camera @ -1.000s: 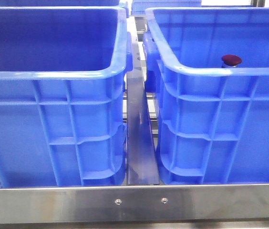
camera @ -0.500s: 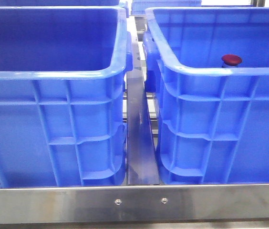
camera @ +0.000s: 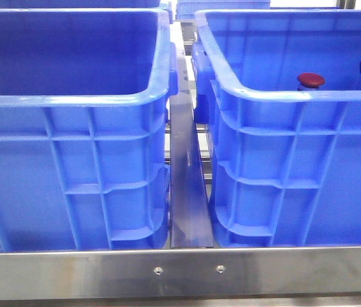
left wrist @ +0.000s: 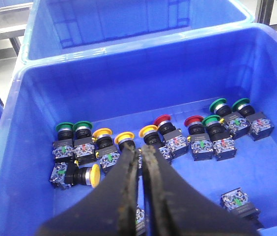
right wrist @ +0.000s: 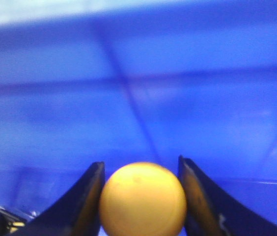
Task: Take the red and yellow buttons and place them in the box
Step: 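Lower the yellow button beside the red one and open the right gripper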
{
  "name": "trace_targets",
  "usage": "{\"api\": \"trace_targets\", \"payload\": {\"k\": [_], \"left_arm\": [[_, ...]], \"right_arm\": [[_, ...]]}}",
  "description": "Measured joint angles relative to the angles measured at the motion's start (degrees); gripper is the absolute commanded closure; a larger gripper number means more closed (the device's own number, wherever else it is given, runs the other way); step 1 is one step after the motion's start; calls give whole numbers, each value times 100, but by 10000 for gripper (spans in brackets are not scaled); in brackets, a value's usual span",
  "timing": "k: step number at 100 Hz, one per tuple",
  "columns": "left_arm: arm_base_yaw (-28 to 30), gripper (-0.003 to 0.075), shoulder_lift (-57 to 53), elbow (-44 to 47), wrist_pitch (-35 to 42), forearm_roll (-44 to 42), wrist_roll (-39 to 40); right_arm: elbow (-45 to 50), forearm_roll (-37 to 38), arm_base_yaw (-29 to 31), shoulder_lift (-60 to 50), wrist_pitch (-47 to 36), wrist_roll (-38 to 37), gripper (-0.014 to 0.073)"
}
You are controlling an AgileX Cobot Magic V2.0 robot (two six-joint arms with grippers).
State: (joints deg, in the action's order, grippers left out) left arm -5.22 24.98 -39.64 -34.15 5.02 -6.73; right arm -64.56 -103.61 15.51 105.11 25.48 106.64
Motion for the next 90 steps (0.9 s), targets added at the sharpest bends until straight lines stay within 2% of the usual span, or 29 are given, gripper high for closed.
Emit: {"api": "trace_targets", "payload": {"k": [25, 35, 48, 54, 90], "left_arm": [[0, 739, 0, 0, 0, 0, 0], [0, 739, 0, 0, 0, 0, 0], [0, 739, 0, 0, 0, 0, 0], [0, 739, 0, 0, 0, 0, 0], [0, 739, 0, 0, 0, 18, 0]], "right_arm": [[1, -33, -72, 136, 62, 71, 460], [13, -47, -72, 136, 71, 73, 361], [13, -58, -72, 136, 83, 83, 172], [38, -36, -77, 165, 83, 83, 132], [84, -10, -105, -248, -71, 83, 123]]}}
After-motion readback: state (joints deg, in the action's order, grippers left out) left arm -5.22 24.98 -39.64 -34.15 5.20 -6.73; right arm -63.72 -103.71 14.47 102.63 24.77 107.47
